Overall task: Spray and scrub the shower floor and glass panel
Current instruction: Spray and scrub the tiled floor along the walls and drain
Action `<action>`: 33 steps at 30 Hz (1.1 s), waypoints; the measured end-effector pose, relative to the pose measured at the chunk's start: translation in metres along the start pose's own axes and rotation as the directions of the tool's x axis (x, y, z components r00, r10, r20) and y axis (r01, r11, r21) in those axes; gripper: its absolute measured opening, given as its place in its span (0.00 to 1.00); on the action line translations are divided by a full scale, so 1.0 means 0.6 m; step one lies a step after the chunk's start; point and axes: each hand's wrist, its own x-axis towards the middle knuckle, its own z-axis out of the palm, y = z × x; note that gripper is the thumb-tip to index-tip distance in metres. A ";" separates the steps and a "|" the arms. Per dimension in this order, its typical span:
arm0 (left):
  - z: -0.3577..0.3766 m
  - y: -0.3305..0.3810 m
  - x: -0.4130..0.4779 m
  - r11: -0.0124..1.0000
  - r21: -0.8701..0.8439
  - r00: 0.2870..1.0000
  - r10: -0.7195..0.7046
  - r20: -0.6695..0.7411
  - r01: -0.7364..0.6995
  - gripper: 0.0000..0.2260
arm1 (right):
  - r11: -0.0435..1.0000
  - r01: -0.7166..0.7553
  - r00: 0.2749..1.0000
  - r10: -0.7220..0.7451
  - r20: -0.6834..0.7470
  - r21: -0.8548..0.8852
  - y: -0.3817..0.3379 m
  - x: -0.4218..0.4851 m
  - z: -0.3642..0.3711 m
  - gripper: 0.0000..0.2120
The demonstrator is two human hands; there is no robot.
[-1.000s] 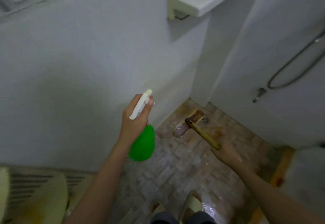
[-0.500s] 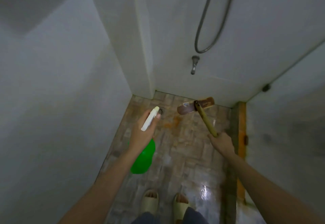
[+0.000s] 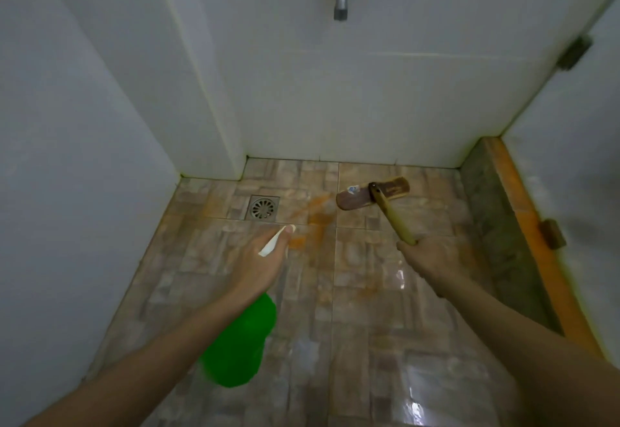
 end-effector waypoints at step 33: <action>0.104 -0.190 0.088 0.978 -0.099 0.979 -0.191 -0.068 0.184 0.36 | 0.768 0.308 0.949 -0.285 0.131 -0.562 -0.064 0.077 0.097 0.17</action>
